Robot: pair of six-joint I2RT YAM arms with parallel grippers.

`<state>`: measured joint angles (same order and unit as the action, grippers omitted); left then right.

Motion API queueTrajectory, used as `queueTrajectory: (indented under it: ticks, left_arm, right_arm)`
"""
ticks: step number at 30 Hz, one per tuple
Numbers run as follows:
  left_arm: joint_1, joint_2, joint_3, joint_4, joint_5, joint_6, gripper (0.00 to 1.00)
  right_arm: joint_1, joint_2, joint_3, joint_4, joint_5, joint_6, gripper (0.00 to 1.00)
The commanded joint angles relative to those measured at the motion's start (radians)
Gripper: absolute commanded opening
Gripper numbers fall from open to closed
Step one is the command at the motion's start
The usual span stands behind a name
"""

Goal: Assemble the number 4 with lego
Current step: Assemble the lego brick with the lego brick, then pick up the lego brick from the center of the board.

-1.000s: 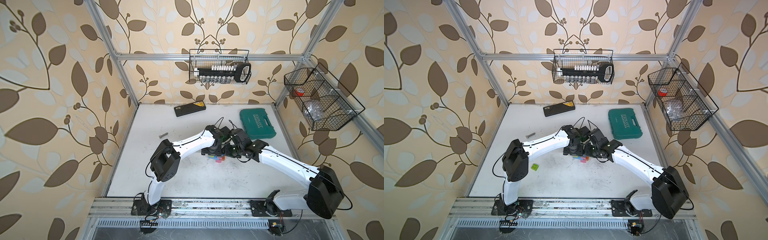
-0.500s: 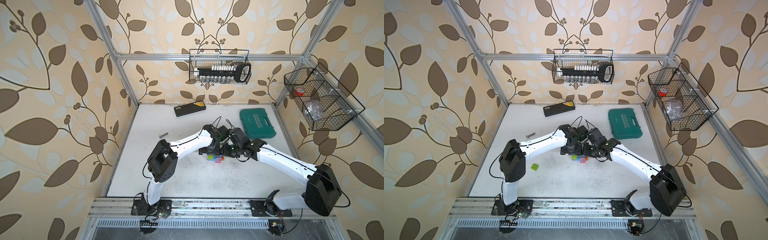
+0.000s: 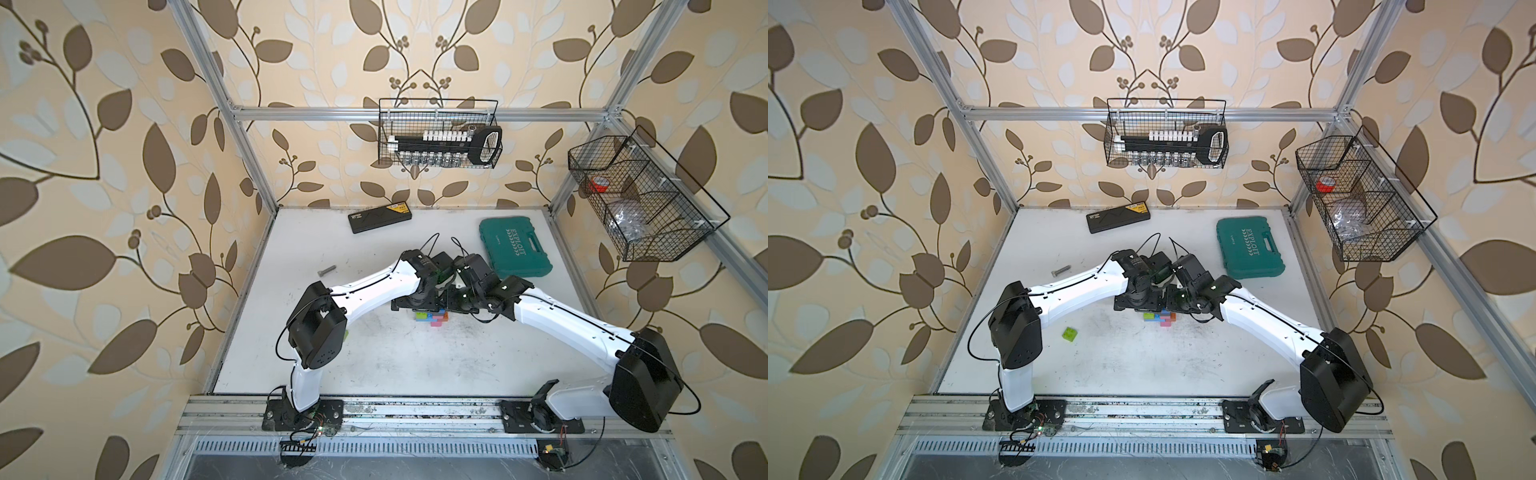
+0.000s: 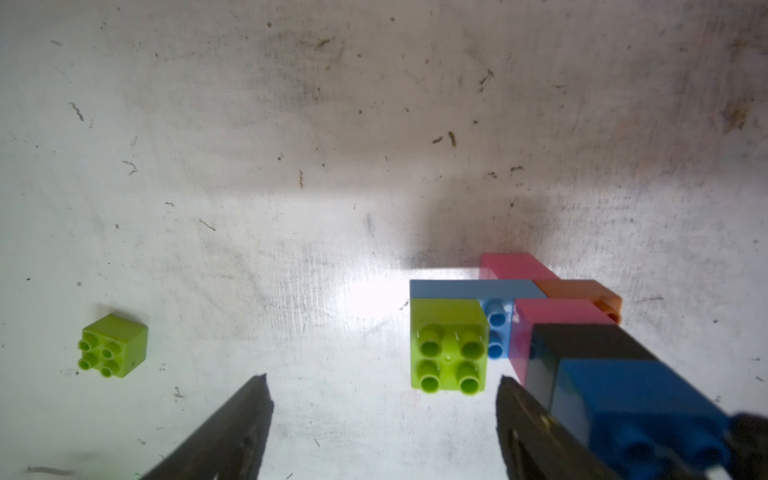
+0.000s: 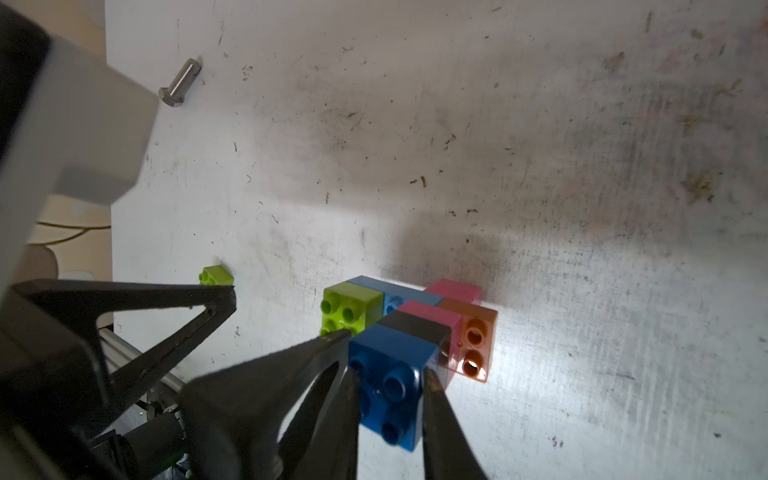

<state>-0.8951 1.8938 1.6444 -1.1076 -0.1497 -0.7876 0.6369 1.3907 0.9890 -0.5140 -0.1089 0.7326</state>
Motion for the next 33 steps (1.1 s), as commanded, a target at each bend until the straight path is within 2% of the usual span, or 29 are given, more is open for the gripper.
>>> queueTrajectory:
  ticks: [1, 13, 20, 23, 29, 33]
  left_arm:
    - [-0.025, -0.154, 0.031, 0.065, -0.046, 0.008, 0.87]
    - [0.0, -0.226, -0.01, 0.038, -0.073, 0.014, 0.92]
    - [0.075, -0.355, -0.168, 0.054, -0.053, 0.013, 0.95]
    - [0.115, -0.427, -0.248, 0.066, -0.045, 0.038, 0.99]
    - [0.214, -0.556, -0.403, 0.071, -0.002, 0.104, 0.99]
    - [0.284, -0.587, -0.501, 0.049, 0.006, 0.149, 0.99]
  right_arm:
    - [0.005, 0.039, -0.006, -0.089, -0.003, -0.016, 0.24]
    - [0.005, 0.03, 0.004, -0.095, 0.002, -0.019, 0.25]
    - [0.006, 0.014, -0.013, -0.095, 0.008, -0.013, 0.24]
    - [0.006, 0.013, -0.019, -0.094, 0.008, -0.013, 0.24]
    - [0.006, 0.013, -0.028, -0.09, 0.011, -0.013, 0.24]
    - [0.003, 0.007, -0.038, -0.089, 0.014, -0.012, 0.24]
